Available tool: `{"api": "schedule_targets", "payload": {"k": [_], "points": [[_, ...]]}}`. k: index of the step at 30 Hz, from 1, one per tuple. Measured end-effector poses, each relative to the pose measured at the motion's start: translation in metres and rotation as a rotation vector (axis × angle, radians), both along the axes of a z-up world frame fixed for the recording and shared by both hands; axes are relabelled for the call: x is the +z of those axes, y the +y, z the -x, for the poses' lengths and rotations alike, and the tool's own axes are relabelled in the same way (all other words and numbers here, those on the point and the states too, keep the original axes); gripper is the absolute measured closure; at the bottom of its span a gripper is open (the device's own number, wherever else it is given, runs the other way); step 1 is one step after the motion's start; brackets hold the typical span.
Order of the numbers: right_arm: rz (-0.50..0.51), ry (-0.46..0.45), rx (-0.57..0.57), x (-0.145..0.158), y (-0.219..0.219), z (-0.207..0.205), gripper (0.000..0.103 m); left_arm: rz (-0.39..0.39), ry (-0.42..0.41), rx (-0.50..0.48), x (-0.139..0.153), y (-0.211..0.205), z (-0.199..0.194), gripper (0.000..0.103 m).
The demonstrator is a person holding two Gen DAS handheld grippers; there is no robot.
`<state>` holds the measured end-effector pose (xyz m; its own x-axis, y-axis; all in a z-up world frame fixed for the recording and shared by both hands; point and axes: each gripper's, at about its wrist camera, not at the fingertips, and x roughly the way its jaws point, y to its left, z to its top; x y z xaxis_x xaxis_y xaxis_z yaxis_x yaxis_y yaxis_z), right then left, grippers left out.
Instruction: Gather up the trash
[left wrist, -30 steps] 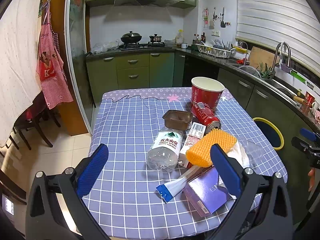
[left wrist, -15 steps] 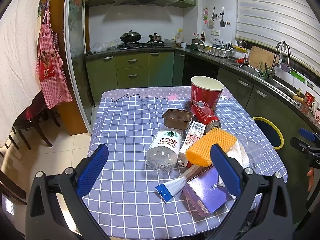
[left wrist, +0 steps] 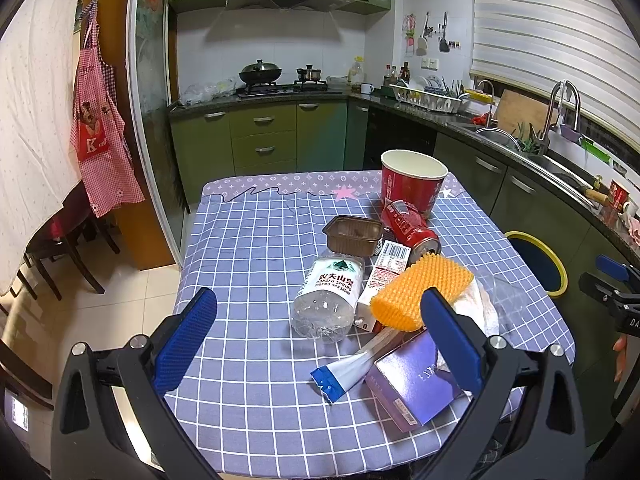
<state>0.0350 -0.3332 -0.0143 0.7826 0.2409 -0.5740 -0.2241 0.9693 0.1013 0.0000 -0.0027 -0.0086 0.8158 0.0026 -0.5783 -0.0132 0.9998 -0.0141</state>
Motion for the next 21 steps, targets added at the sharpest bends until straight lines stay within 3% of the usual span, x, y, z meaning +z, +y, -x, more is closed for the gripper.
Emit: {"api": "schedule_targets", "payload": {"k": [21], "points": [[-0.003,0.013,-0.002,-0.0021,0.0003,-0.0020,0.004,0.000,0.001,-0.002,-0.0003,-0.0004,-0.0003,0.006]]}}
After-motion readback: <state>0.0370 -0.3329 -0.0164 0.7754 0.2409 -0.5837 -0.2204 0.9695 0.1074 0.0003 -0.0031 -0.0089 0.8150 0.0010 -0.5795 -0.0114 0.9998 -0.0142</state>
